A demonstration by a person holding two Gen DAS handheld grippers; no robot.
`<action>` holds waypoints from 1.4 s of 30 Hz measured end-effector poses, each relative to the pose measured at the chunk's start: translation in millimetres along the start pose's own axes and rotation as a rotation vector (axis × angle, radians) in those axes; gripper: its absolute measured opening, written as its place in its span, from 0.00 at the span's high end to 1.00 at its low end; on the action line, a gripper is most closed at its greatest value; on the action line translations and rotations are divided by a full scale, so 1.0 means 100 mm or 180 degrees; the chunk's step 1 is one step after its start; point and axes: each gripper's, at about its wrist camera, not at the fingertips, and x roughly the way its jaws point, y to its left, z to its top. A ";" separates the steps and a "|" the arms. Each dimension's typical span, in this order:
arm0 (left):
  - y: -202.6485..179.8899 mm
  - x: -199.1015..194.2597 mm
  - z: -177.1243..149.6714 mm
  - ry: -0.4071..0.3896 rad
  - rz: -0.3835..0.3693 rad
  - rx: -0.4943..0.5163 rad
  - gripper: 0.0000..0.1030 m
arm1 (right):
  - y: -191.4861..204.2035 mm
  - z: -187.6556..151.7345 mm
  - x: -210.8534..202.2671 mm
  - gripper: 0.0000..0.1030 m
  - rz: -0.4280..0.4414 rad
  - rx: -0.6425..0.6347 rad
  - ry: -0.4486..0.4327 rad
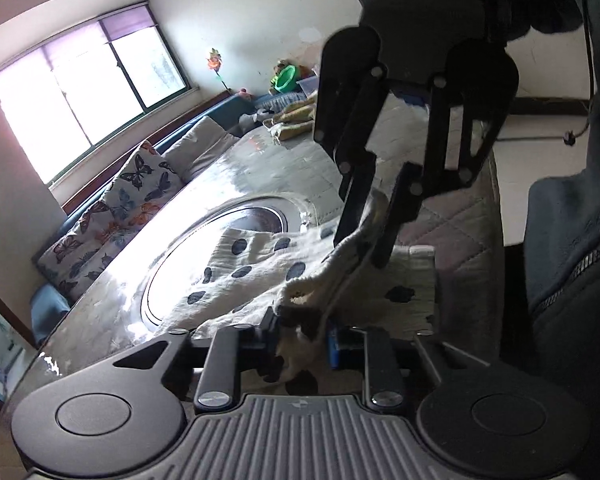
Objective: Fold clothes
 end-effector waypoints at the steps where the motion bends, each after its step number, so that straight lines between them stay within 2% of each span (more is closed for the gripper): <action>1: 0.00 0.00 0.00 -0.0012 0.0013 -0.0034 0.79 | 0.02 -0.01 0.01 0.79 -0.0036 -0.0040 0.0010; 3: 0.00 -0.01 0.00 -0.0035 0.0039 -0.0101 0.80 | 0.08 -0.03 0.02 0.72 -0.0111 -0.0127 0.0029; 8: 0.01 -0.06 0.07 -0.0081 0.0070 -0.0346 0.81 | 0.20 -0.09 0.05 0.72 -0.0245 -0.0309 0.0114; 11: 0.03 -0.08 0.13 -0.0101 0.0089 -0.0516 0.82 | 0.29 -0.14 0.05 0.73 -0.0434 -0.0544 0.0177; 14: 0.03 -0.12 0.20 -0.0133 0.0133 -0.0625 0.82 | 0.30 -0.15 -0.02 0.78 -0.0551 -0.0696 0.0184; 15: 0.01 -0.16 0.23 -0.0147 0.0143 -0.0634 0.82 | 0.29 -0.16 -0.05 0.82 -0.0585 -0.0748 0.0180; 17: -0.04 -0.20 0.27 -0.0161 0.0149 -0.0641 0.82 | 0.29 -0.18 -0.11 0.81 -0.0634 -0.0824 0.0169; 26: -0.29 -0.05 0.17 0.0117 0.0104 -0.0563 0.78 | 0.51 -0.36 0.08 0.82 -0.0431 -0.1002 0.0233; 31: -0.25 -0.10 0.12 0.0161 0.0034 -0.0594 0.67 | 0.53 -0.39 0.15 0.81 -0.0354 -0.1000 0.0243; 36: -0.18 -0.32 0.15 0.0038 -0.0086 -0.0753 0.65 | 0.49 -0.41 0.11 0.79 -0.0231 -0.0886 0.0227; 39: -0.06 -0.43 0.24 -0.0136 -0.0133 -0.0933 0.65 | 0.40 -0.36 0.00 0.79 -0.0112 -0.0655 0.0186; 42: 0.02 -0.47 0.34 -0.0345 -0.0151 -0.1061 0.65 | 0.22 -0.30 -0.16 0.79 -0.0043 -0.0248 0.0078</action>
